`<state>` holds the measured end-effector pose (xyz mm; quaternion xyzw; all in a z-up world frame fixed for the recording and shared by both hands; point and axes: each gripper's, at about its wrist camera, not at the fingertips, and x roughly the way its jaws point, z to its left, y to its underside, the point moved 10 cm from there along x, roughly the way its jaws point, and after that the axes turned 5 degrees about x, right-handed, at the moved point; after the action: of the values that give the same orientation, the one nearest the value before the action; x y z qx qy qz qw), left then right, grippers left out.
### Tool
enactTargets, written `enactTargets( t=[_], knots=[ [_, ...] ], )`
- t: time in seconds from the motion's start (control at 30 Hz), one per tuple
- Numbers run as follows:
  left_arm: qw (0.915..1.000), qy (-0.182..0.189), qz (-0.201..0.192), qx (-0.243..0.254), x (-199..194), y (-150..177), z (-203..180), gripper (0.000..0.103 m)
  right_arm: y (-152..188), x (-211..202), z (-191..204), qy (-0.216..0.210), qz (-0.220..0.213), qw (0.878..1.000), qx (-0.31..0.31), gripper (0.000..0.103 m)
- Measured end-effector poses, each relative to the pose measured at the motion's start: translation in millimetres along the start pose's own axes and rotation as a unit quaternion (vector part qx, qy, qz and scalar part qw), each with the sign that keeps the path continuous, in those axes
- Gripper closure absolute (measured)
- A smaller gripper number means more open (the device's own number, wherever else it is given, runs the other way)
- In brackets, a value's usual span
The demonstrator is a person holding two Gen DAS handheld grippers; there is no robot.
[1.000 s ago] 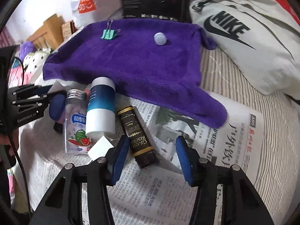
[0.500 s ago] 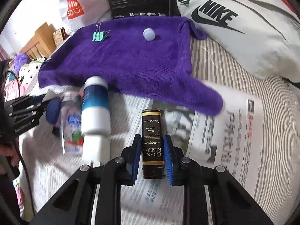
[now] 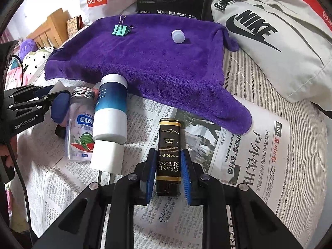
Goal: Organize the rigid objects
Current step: 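Grasp the gold-and-black bottle with the right gripper, then place the tape roll and gold bottle on the purple towel, releasing both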
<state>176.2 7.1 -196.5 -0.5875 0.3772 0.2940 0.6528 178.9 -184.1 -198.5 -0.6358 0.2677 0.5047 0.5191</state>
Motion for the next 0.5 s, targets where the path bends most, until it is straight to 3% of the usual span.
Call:
enactTargets(
  t=[0.27,0.5],
  knots=[
    [0.9993,0.024,-0.007,-0.028,-19,1,16,0.076,4,-22,9,-0.034,-0.011,0.999,0.011,0.080],
    [0.9983,0.038,-0.024,-0.036,-36,-16,22,0.076,-17,-40,19,-0.056,-0.031,0.998,0.011,0.080]
  ],
)
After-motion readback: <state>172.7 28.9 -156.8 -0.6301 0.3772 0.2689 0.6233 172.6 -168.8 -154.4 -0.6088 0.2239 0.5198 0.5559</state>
